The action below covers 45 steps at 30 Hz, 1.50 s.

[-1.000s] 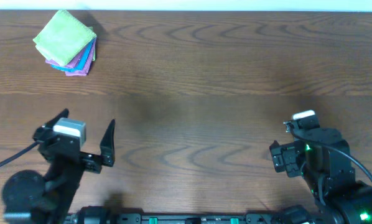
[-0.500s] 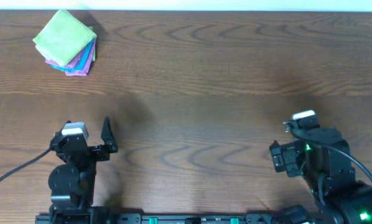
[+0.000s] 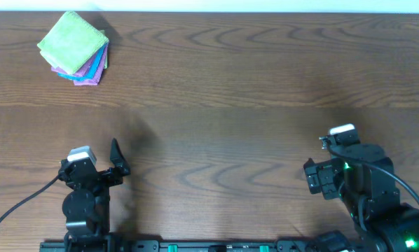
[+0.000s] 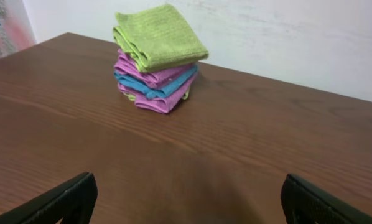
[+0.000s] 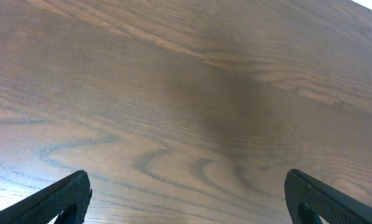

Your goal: Fold the cloth

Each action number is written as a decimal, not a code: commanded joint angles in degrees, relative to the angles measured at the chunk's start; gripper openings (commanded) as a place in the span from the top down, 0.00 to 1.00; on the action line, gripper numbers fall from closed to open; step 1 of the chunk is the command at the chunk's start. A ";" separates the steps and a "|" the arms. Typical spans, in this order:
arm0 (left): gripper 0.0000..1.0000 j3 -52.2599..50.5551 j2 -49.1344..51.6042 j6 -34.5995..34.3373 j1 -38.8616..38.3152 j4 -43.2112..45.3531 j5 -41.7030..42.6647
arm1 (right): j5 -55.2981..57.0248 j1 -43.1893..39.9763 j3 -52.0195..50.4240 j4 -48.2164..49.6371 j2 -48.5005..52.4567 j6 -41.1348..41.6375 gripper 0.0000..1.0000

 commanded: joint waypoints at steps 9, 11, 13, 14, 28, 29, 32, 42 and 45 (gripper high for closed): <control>0.05 -3.63 -2.51 -1.44 -2.95 0.04 1.16 | 0.76 -0.04 0.07 -0.02 -0.13 -0.72 0.01; 0.05 -4.20 -3.08 -1.46 -2.93 0.07 1.18 | 0.76 -0.04 0.07 -0.02 -0.13 -0.72 0.01; 0.05 -4.79 -3.96 -1.46 -2.91 0.00 1.14 | 0.76 -0.04 0.07 -0.02 -0.13 -0.72 0.01; 0.05 -5.18 -4.37 -1.46 -2.89 -0.02 1.16 | 0.76 -0.04 0.07 -0.02 -0.13 -0.72 0.01; 0.05 -6.34 -6.21 -1.42 -2.89 0.07 0.85 | 0.76 -0.04 0.07 -0.02 -0.13 -0.72 0.01; 0.04 -6.34 -6.21 -1.31 -2.82 0.07 0.55 | 0.76 -0.04 0.07 -0.02 -0.13 -0.72 0.01; 0.05 -6.34 -6.21 -0.76 -2.75 0.09 -0.90 | 0.76 -0.04 0.07 -0.02 -0.13 -0.72 0.01; 0.04 -6.34 -6.16 1.79 -2.78 0.20 -0.15 | 0.76 -0.04 0.07 -0.02 -0.13 -0.72 0.01; 0.05 -6.34 -6.16 1.79 -2.78 0.20 -0.15 | 0.76 -0.04 0.07 -0.02 -0.13 -0.72 0.01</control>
